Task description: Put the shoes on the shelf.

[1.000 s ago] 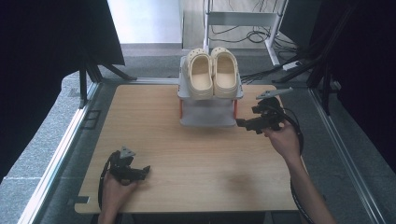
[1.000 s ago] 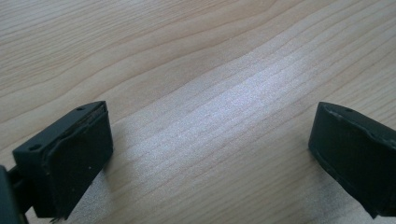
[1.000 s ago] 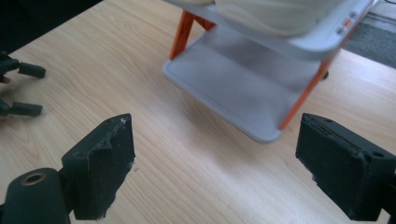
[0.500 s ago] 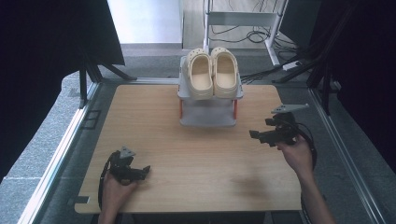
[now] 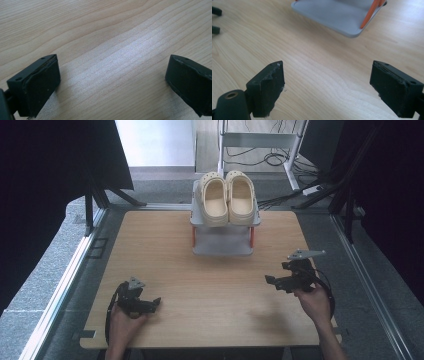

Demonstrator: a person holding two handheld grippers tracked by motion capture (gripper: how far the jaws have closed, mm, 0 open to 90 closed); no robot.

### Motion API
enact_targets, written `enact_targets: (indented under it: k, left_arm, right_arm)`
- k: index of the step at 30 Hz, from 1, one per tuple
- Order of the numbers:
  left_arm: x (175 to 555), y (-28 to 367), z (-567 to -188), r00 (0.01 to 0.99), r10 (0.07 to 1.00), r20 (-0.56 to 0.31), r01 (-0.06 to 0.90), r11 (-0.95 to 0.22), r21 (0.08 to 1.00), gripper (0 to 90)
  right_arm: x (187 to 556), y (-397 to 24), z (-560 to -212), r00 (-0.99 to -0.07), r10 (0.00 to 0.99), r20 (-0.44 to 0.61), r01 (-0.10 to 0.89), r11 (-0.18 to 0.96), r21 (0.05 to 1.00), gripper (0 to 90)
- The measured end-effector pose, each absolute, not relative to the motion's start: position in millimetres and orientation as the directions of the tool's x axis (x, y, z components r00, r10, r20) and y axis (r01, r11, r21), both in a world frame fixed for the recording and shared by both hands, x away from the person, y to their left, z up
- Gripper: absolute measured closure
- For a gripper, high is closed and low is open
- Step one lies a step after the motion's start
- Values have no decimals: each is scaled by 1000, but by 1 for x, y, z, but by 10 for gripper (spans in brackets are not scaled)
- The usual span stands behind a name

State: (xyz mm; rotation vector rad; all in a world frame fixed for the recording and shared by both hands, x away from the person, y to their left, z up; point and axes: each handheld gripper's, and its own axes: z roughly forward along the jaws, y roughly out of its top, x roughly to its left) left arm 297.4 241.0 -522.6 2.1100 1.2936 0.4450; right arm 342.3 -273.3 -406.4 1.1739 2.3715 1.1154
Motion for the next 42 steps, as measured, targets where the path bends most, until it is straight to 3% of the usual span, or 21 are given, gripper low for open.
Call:
enact_targets:
  k: [25,35,42]
  left_arm:
    - [297,241,-523,465,885,-33,677,-331,657,0]
    - [297,241,-523,465,885,-33,677,-331,657,0]
    - [297,241,-523,464,885,-33,677,-331,657,0]
  right_arm:
    - [331,-246,-491,-661,742,117,580,406,706,121]
    - [329,-243,-510,-664,737,127,593,415,690,119]
    - [326,-241,-516,-667,741,76,558,429,711,97]
